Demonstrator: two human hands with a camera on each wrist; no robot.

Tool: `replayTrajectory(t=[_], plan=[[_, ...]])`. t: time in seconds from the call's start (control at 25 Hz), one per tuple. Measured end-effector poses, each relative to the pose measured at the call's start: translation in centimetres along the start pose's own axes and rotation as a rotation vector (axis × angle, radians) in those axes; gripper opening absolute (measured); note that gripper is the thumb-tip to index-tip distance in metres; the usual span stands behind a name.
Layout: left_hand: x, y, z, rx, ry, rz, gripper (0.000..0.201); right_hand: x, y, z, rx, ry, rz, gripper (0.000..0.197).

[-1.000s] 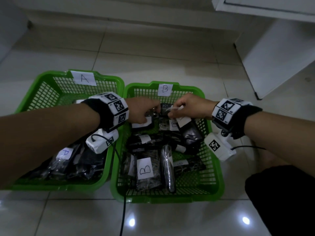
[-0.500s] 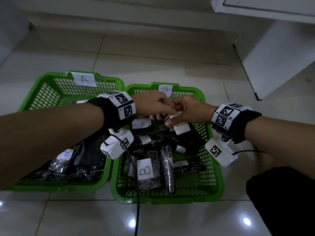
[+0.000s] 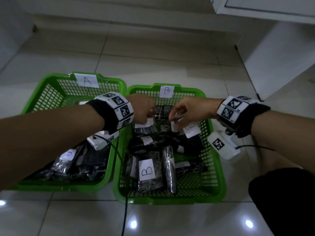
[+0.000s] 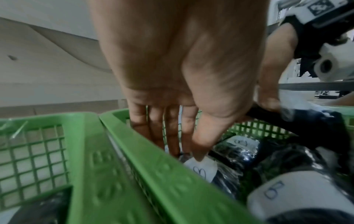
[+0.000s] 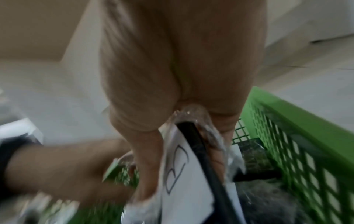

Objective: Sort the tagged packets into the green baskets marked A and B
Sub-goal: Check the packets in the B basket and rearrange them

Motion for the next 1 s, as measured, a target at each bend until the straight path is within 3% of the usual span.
replayTrajectory(t=[0.16, 0.24, 0.36, 0.44, 0.52, 0.64, 0.76, 0.92, 1.0], plan=[[0.5, 2.4, 0.9, 0.064, 0.083, -0.153, 0.016, 0.0, -2.3, 2.4, -0.356, 0.09, 0.176, 0.024], [0.3, 2.0, 0.9, 0.049, 0.068, -0.097, 0.012, -0.2, -2.4, 4.1, -0.462, 0.169, 0.252, 0.024], [-0.4, -0.8, 0.7, 0.244, -0.005, 0.049, 0.023, -0.4, -1.9, 4.7, -0.541, 0.204, 0.219, 0.02], [-0.4, -0.4, 1.3, 0.402, -0.049, -0.066, 0.025, -0.3, -1.9, 4.4, -0.554, 0.196, 0.188, 0.022], [-0.1, 1.6, 2.6, 0.268, -0.034, -0.211, 0.035, 0.1, -1.7, 4.0, -0.518, 0.197, 0.13, 0.025], [0.1, 3.6, 2.7, 0.048, 0.029, -0.156, 0.041, 0.7, -0.8, 3.3, -0.503, 0.197, -0.014, 0.014], [0.0, 2.4, 1.6, -0.046, 0.043, -0.066, 0.035, 1.0, -1.0, 3.9, -0.628, 0.211, -0.032, 0.004], [0.9, 2.9, 1.0, -0.308, -0.04, -0.252, 0.039, 1.1, -1.0, 4.9, -0.694, 0.252, -0.068, 0.01], [0.8, 3.1, 1.6, -0.363, -0.015, -0.226, 0.026, 1.3, -0.4, 4.8, -0.718, 0.258, -0.124, 0.019]])
Point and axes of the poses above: each hand's wrist, its own x-axis away from the middle knuckle, its own y-axis out of the palm, z = x × y, the point moved 9 cm from there along -x, towards the middle knuckle, and after that the axes turned 8 degrees about x, right-handed, at the moved point
